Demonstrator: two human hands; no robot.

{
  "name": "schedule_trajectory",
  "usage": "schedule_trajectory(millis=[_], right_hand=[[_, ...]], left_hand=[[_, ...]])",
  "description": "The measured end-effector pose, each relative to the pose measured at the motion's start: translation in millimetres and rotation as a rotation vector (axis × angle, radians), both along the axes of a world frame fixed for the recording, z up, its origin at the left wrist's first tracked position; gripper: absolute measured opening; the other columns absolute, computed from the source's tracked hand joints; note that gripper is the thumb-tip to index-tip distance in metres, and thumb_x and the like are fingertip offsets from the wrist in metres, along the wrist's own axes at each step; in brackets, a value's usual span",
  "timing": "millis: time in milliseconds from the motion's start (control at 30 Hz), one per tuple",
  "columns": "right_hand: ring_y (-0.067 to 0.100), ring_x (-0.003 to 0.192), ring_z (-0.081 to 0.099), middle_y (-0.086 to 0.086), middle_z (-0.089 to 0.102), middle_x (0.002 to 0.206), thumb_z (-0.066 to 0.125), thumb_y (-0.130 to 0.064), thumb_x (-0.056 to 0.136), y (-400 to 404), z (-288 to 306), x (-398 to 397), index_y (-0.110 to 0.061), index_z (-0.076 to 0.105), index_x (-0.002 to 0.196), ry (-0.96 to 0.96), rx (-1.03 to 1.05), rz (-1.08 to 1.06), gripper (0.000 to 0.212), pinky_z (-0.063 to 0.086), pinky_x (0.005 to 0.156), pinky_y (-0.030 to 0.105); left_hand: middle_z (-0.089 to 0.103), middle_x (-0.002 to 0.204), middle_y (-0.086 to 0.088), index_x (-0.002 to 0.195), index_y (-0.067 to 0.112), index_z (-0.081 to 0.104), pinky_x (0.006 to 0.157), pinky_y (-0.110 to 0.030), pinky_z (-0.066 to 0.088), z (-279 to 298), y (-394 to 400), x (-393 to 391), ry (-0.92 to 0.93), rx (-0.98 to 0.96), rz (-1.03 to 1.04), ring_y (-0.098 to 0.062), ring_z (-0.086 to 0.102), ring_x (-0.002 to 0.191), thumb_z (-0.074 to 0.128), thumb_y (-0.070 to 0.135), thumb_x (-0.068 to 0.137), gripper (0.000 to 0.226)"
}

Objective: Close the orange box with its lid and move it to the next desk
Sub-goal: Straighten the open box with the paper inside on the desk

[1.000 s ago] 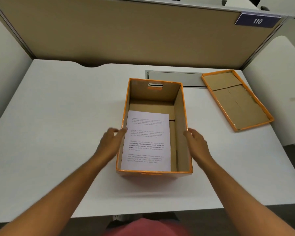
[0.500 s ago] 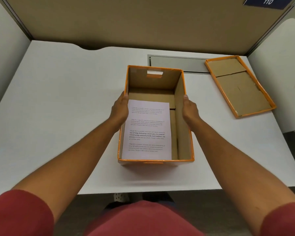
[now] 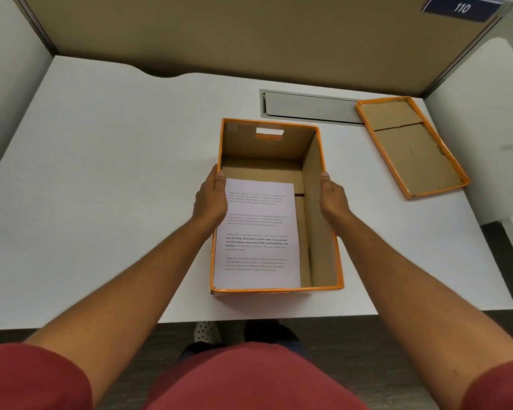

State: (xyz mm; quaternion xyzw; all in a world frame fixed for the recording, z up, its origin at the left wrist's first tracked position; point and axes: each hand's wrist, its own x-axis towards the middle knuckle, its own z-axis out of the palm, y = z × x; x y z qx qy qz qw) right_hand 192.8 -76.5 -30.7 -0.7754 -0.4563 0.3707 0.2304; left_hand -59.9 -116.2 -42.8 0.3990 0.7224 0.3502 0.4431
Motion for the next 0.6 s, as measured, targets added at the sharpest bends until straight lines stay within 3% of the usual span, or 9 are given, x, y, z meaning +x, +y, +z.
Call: schedule_trajectory(millis=[67,167,233,300,367,400,467,533,600], right_hand=[[0.011,0.066,0.052,0.001,0.055,0.074,0.025,-0.054,0.11,-1,3,-2,-0.021,0.049,0.075,-0.005,0.001,-0.005,0.054,0.039,0.064,0.021],[0.011,0.066,0.051,0.005,0.057,0.079,0.025,-0.054,0.11,-1,5,-2,-0.02,0.049,0.075,-0.004,0.002,-0.014,0.055,0.039,0.064,0.021],[0.012,0.073,0.056,0.011,0.064,0.094,0.024,-0.055,0.11,-2,9,-4,-0.018,0.057,0.084,0.028,-0.018,-0.023,0.056,0.043,0.07,0.023],[0.024,0.108,0.064,0.016,0.064,0.134,0.025,-0.057,0.109,-2,11,-4,-0.017,0.063,0.125,0.094,-0.059,-0.045,0.058,0.05,0.094,0.033],[0.034,0.148,0.044,0.01,0.041,0.166,0.027,-0.06,0.108,0,16,-1,-0.023,0.041,0.158,0.237,-0.138,-0.081,0.064,0.036,0.12,0.047],[0.035,0.152,0.039,0.007,0.039,0.167,0.03,-0.06,0.107,1,18,3,-0.026,0.04,0.159,0.331,-0.169,-0.088,0.062,0.032,0.122,0.05],[0.036,0.141,0.051,0.007,0.057,0.152,0.039,-0.058,0.105,4,20,17,-0.03,0.057,0.143,0.503,-0.226,-0.086,0.051,0.042,0.118,0.053],[0.038,0.136,0.052,0.008,0.058,0.149,0.041,-0.056,0.102,7,18,35,-0.028,0.056,0.144,0.573,-0.255,-0.107,0.053,0.044,0.114,0.057],[0.035,0.146,0.044,0.006,0.05,0.158,0.04,-0.052,0.105,15,11,62,-0.027,0.048,0.154,0.523,-0.208,-0.092,0.056,0.037,0.119,0.056]], left_hand=[[0.05,0.16,-0.006,0.162,0.03,0.034,0.114,-0.047,0.045,4,-2,0,0.009,-0.004,-0.006,-0.033,0.054,0.141,0.025,0.055,0.109,0.059],[0.053,0.158,-0.008,0.162,0.027,0.033,0.115,-0.057,0.045,9,-5,0,0.039,-0.008,-0.03,-0.035,0.056,0.139,0.024,0.055,0.109,0.06],[0.049,0.161,-0.01,0.164,0.026,0.029,0.116,-0.06,0.044,13,-7,1,0.148,-0.001,-0.064,-0.038,0.054,0.141,0.025,0.054,0.11,0.061],[0.033,0.171,-0.011,0.167,0.025,0.018,0.117,-0.062,0.041,20,-11,3,0.422,0.022,-0.139,-0.042,0.044,0.148,0.03,0.053,0.109,0.065],[0.017,0.175,-0.013,0.168,0.025,0.011,0.118,-0.067,0.031,26,-15,7,0.804,0.085,-0.256,-0.043,0.031,0.155,0.037,0.053,0.107,0.071],[0.016,0.176,-0.014,0.167,0.024,0.013,0.12,-0.07,0.023,30,-16,12,0.951,0.124,-0.319,-0.043,0.025,0.158,0.04,0.052,0.105,0.073],[0.025,0.173,-0.014,0.165,0.023,0.025,0.122,-0.074,0.013,40,-14,28,1.089,0.192,-0.414,-0.04,0.023,0.159,0.044,0.048,0.102,0.07],[0.039,0.166,-0.014,0.159,0.021,0.04,0.123,-0.074,0.014,50,-7,57,1.104,0.252,-0.469,-0.038,0.03,0.156,0.047,0.042,0.101,0.062],[0.045,0.162,-0.013,0.155,0.02,0.048,0.124,-0.07,0.014,59,5,96,1.065,0.326,-0.523,-0.035,0.031,0.155,0.048,0.035,0.101,0.056]])
